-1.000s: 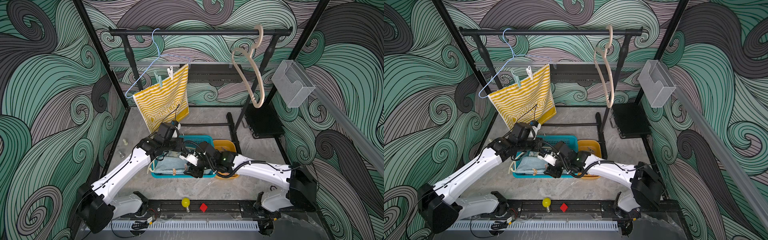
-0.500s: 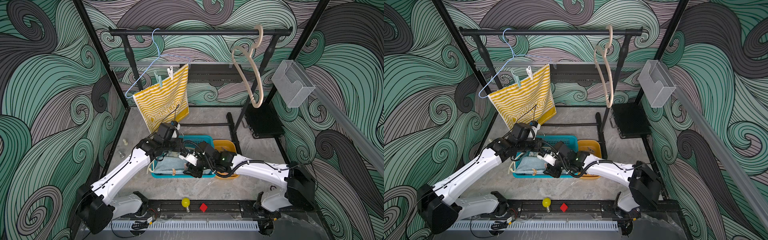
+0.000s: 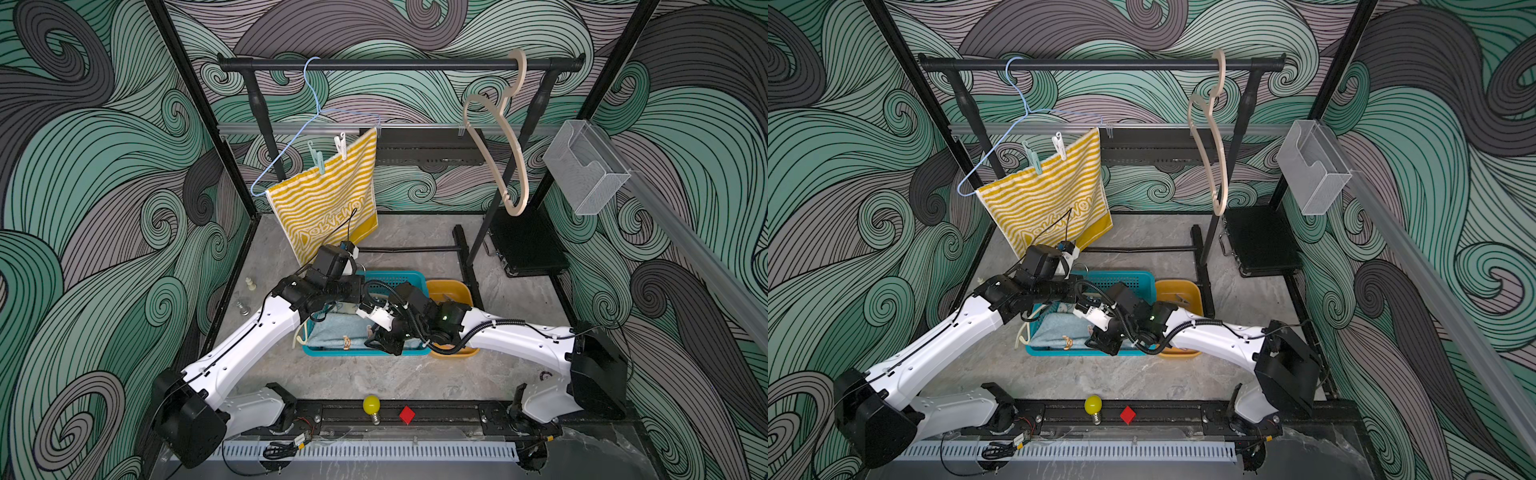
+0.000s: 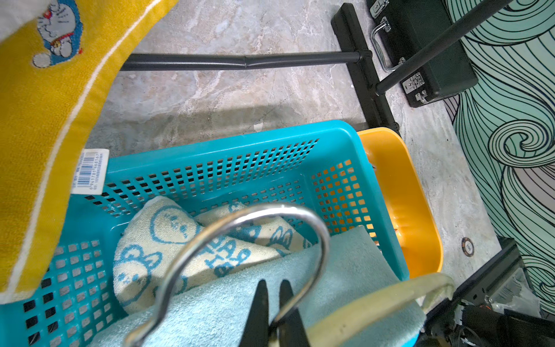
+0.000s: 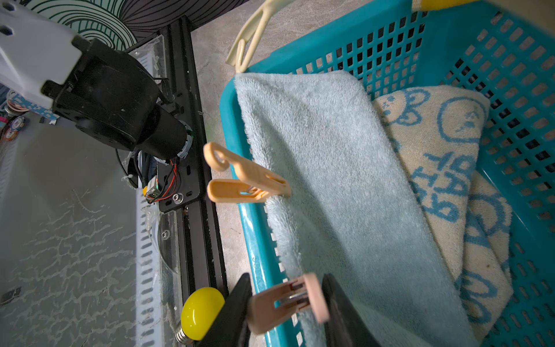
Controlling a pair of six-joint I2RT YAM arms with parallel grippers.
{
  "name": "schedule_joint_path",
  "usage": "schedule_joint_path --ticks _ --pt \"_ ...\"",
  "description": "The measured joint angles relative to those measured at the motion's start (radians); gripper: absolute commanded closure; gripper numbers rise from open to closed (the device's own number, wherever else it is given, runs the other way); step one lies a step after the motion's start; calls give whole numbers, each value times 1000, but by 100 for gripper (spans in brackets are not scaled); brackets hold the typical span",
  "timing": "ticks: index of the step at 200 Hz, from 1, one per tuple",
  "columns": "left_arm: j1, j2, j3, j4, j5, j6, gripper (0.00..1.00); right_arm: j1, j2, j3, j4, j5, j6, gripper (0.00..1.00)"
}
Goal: Remove the clothespins securing towels to the hanger
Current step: Remove the clothespin from the hanger.
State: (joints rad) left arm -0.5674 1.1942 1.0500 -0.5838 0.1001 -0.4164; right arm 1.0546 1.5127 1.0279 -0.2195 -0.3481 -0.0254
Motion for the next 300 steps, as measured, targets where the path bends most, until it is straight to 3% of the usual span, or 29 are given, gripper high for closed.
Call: schedule_joint_path --ticks 85,114,230,300 --pt "0 0 0 -9 -8 0 100 0 5 0 7 1 3 82" --pt "1 0 0 -12 -14 0 100 0 9 0 12 1 3 100" --pt "3 0 0 5 -22 -18 100 8 -12 0 12 68 18 100" --pt "-14 2 -7 12 -22 -21 100 8 -147 -9 103 132 29 100"
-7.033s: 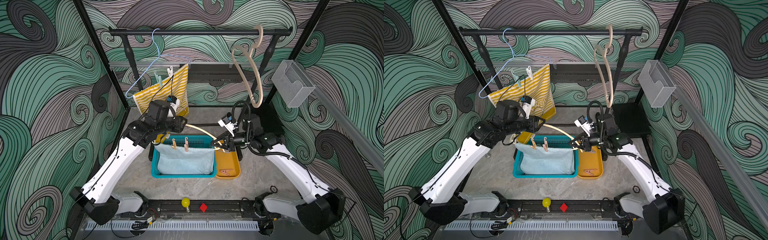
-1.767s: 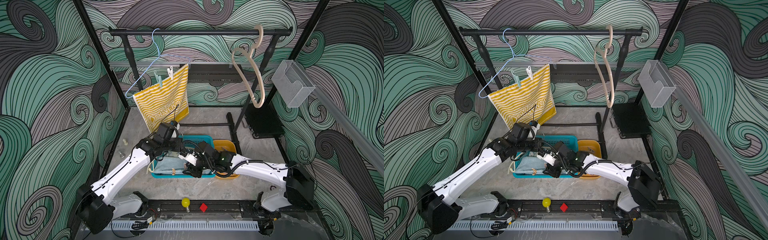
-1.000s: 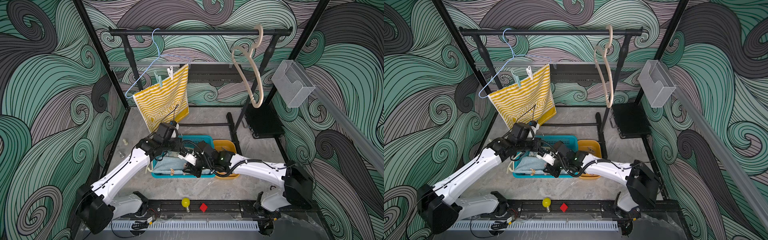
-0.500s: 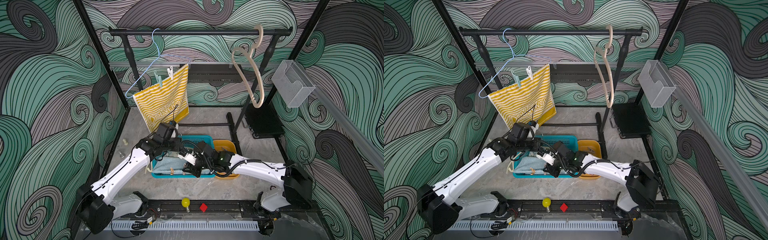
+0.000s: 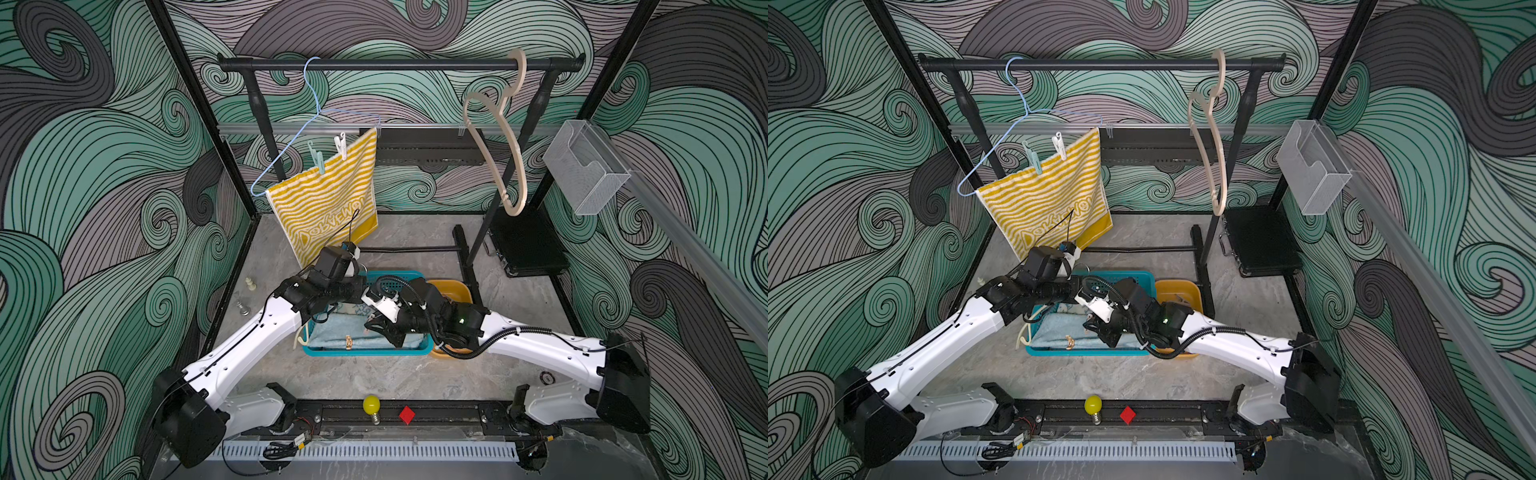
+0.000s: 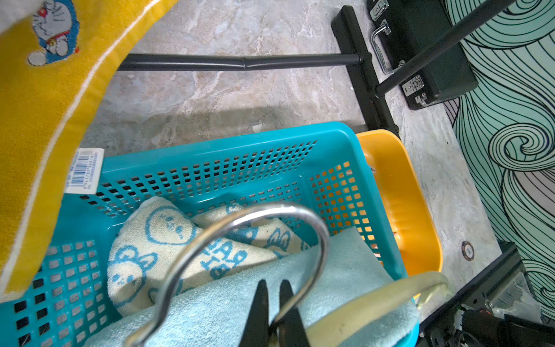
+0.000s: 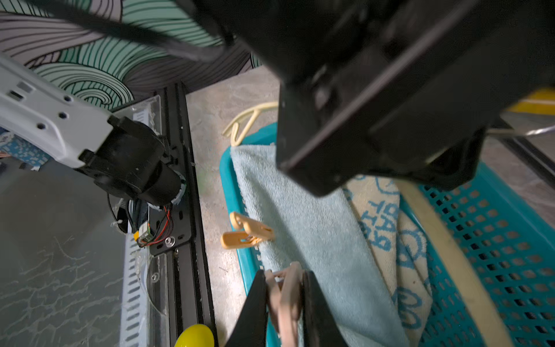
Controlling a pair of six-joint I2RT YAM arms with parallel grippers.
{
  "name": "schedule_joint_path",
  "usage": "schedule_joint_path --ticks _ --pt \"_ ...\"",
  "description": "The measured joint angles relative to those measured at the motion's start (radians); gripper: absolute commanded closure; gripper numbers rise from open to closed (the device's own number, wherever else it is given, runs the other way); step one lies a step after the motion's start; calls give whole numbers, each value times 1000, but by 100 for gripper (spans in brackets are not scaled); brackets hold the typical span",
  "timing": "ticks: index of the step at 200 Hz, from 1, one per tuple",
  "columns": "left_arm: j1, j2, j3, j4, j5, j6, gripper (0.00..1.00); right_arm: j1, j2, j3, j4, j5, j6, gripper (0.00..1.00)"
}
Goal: Remove the clothespins securing towels to the hanger
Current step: Remove the clothespin from the hanger.
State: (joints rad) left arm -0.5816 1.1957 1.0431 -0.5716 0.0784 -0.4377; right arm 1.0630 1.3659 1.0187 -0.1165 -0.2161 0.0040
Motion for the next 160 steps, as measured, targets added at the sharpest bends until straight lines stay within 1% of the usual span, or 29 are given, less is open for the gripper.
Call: schedule_joint_path --ticks 77,137,160 --pt "-3 0 0 0 -8 0 100 0 -61 -37 20 61 5 100" --pt "-3 -3 0 0 -38 0 100 -11 -188 -95 24 166 29 100" --pt "-3 -3 0 0 -54 -1 100 -45 -237 -128 25 214 59 100"
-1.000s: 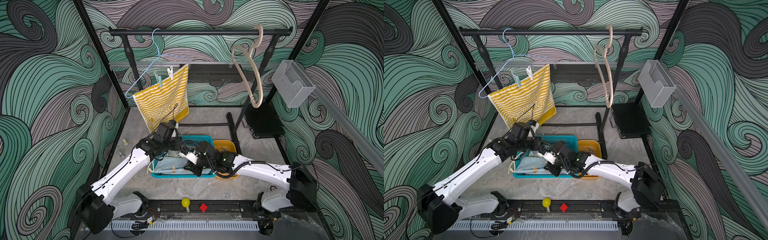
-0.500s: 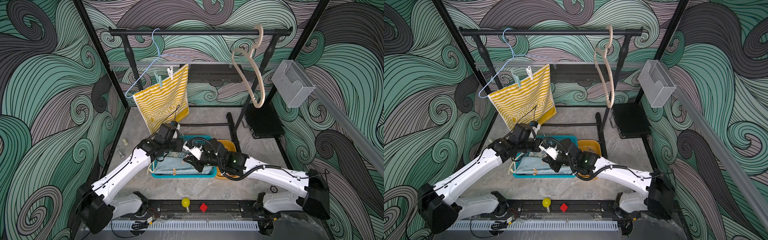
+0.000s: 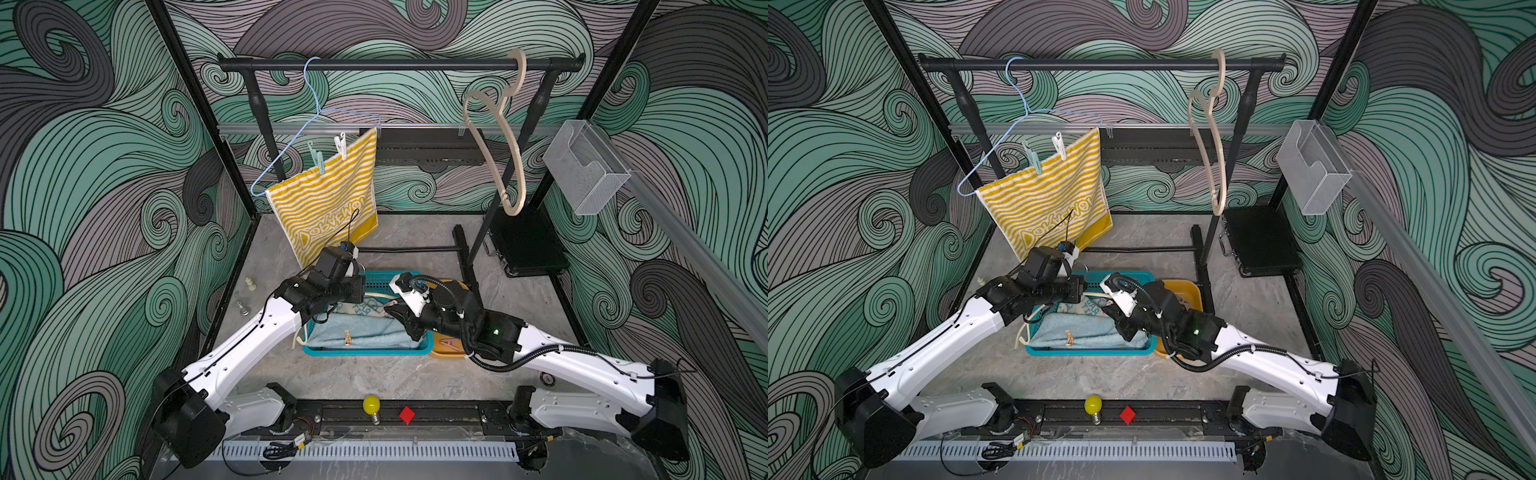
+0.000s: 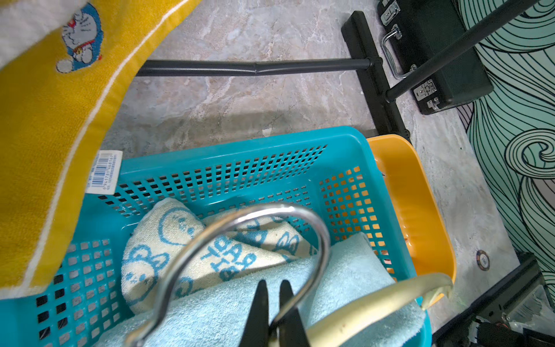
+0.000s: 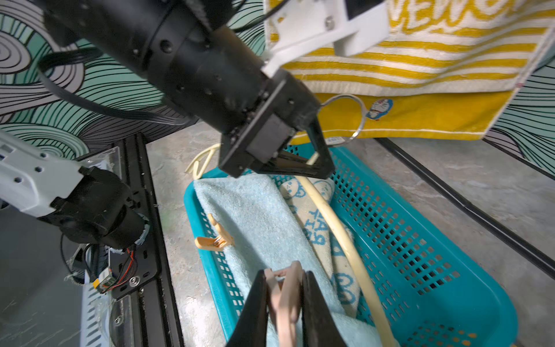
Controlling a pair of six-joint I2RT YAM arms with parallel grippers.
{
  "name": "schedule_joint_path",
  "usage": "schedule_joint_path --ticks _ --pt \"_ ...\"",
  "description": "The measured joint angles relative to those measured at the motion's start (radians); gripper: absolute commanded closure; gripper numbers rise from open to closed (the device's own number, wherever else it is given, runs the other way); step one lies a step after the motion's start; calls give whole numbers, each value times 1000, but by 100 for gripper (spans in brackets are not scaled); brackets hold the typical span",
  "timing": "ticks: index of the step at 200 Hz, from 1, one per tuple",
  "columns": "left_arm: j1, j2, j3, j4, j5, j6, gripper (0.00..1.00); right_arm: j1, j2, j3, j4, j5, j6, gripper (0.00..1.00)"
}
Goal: Remove the clothespins securing towels to the hanger
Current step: Remove the clothespin from the hanger, then place the clothespin in the storage box.
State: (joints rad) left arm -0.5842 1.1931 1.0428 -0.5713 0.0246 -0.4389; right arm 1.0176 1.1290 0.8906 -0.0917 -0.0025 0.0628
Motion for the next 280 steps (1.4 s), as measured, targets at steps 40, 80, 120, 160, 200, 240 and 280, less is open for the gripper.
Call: schedule_joint_path --ticks 40,80,120,160,200,240,280 --pt "0 0 0 0 -10 0 100 -109 -86 -76 7 50 65 100" --pt "0 0 0 0 -10 0 100 -219 -147 -146 13 105 121 100" --pt "0 0 0 -1 -10 1 100 -292 -172 -185 -3 166 168 100" --pt "0 0 0 0 -13 1 100 -334 -179 -217 -23 205 198 100" --pt "0 0 0 0 -14 1 100 -384 -122 -232 -37 227 249 100" --pt "0 0 0 0 -14 0 100 -414 1 -232 -54 239 296 100" --pt "0 0 0 -1 -18 1 100 -417 81 -232 -42 229 325 100"
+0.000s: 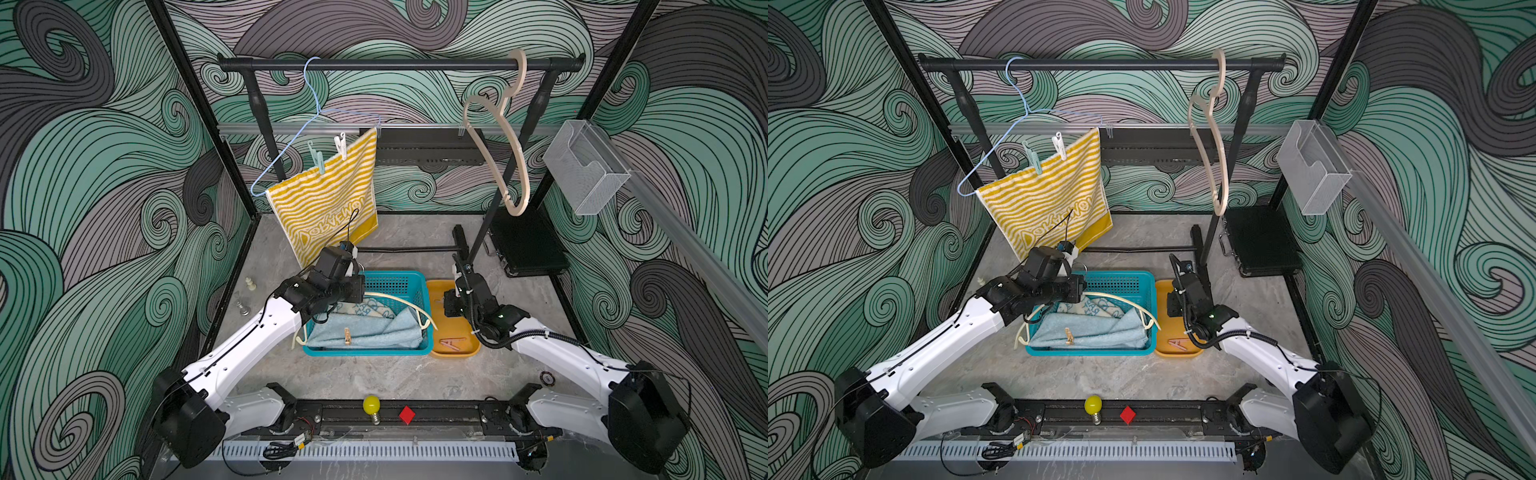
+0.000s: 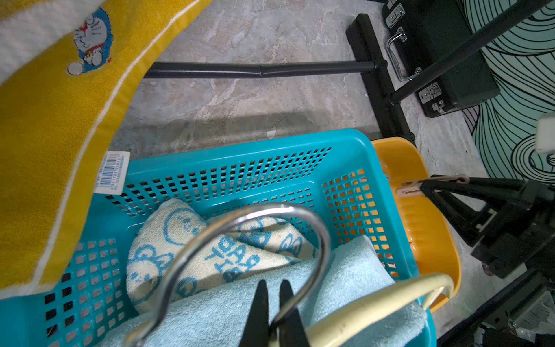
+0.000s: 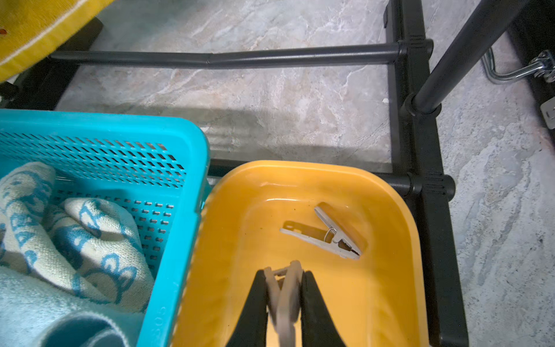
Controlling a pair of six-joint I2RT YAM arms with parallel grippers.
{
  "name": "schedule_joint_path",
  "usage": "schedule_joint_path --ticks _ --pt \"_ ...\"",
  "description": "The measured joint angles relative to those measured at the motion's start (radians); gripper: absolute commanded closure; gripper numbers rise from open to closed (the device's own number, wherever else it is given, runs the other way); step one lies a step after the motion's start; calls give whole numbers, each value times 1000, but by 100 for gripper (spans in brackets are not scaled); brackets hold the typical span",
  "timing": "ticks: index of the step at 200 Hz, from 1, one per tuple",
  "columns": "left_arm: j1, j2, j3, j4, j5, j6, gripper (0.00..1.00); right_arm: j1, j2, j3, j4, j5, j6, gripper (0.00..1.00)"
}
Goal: Remove the clothespins securing towels to the hanger
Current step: Place the clothespin in the storage box.
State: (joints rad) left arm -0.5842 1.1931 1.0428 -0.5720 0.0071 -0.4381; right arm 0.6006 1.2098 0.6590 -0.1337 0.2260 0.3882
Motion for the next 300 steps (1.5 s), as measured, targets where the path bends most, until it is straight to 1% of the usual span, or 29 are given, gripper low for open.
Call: schedule_joint_path --ticks 21,62,73,77,83,97,148,159,178,187,214,234,287,291,300 --pt "0 0 0 0 -1 0 100 0 44 3 10 -10 15 100" --pt "0 0 0 0 -5 0 100 0 119 17 27 -50 40 95" --pt "0 0 0 0 -6 0 100 0 129 21 31 -58 45 92" --pt "0 0 0 0 -6 0 100 0 132 24 32 -61 47 88" --pt "0 1 0 0 -7 0 100 0 136 26 37 -66 51 85" --pt "0 1 0 -1 -8 0 100 0 139 31 53 -79 58 82" --pt "0 1 0 -3 -15 0 100 0 156 35 87 -108 70 79" --pt "0 1 0 -3 -16 0 100 0 156 36 89 -114 71 72" --pt "0 1 0 -3 -19 0 100 0 156 36 98 -125 75 68" --pt "0 1 0 -3 -19 0 100 0 156 36 104 -129 77 64" --pt "0 1 0 -3 -19 0 100 0 140 33 120 -134 82 52" --pt "0 1 0 -3 -19 0 100 -1 106 23 133 -134 80 46" --pt "0 1 0 -3 -19 -1 100 -3 -3 -11 155 -132 62 44" --pt "0 1 0 -3 -19 -1 100 -3 -14 -13 153 -130 60 42" --pt "0 1 0 -3 -19 -1 100 -3 -33 -15 151 -126 53 42"
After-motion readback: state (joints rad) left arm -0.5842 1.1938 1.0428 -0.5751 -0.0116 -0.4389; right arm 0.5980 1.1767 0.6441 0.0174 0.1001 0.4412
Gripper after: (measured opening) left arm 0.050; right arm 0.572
